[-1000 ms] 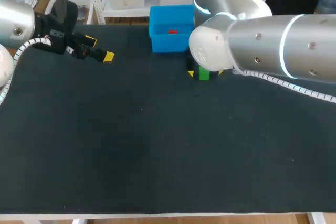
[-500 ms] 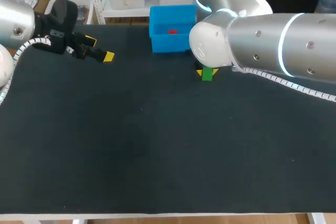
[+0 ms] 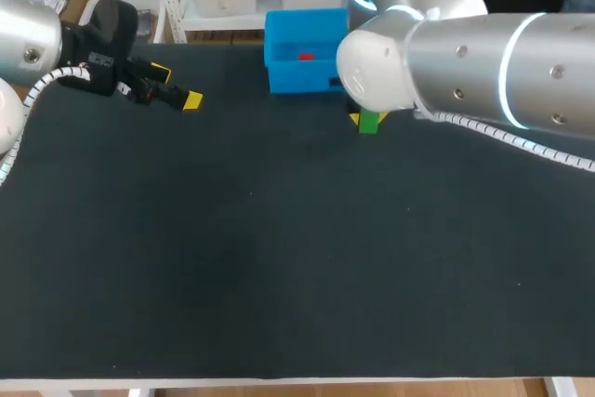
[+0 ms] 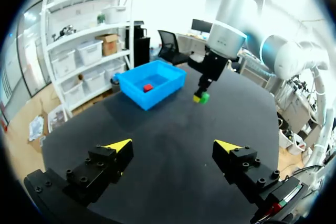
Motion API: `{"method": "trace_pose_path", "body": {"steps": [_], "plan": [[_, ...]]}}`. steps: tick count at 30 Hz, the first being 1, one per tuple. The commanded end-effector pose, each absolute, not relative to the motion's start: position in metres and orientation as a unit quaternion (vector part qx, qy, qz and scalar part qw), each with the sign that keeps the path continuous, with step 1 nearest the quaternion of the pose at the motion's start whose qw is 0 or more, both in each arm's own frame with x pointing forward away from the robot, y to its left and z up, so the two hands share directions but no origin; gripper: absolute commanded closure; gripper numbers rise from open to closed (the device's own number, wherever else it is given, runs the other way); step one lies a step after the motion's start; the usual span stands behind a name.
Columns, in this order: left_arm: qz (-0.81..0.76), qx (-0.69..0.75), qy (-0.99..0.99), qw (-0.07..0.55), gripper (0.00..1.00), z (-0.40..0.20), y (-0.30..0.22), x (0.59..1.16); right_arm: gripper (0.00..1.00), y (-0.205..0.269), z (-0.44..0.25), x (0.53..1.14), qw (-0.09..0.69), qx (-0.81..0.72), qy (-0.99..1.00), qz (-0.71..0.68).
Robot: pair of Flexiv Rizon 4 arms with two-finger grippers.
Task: Use the left arm to pick the red cube and place it into the blue plastic box first, then use the right arm to grasp the green cube and put it into the same blue plastic box after the first action is fully finished.
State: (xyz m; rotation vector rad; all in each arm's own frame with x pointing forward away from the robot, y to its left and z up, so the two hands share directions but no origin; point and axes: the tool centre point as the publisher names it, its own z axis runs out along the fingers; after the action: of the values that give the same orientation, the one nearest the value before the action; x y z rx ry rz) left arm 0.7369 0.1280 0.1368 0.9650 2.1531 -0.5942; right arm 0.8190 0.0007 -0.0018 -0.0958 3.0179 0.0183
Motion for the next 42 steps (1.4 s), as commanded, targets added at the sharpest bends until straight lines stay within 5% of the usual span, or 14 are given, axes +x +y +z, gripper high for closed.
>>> {"method": "trace_pose_path", "body": {"steps": [1, 17, 42], "plan": [[-0.232, 0.373, 0.827, 0.351, 0.00, 0.135, 0.130, 0.736, 1.00, -0.003, 0.020, 0.812, 0.079, -0.033, 0.996, 0.010], [-0.232, 0.373, 0.827, 0.351, 0.00, 0.135, 0.130, 0.736, 1.00, 0.001, 0.097, 0.840, 0.152, -0.049, 0.987, 0.019], [-0.232, 0.373, 0.827, 0.351, 0.00, 0.135, 0.130, 0.736, 1.00, 0.005, 0.099, 0.842, 0.157, -0.053, 0.986, 0.028]]}}
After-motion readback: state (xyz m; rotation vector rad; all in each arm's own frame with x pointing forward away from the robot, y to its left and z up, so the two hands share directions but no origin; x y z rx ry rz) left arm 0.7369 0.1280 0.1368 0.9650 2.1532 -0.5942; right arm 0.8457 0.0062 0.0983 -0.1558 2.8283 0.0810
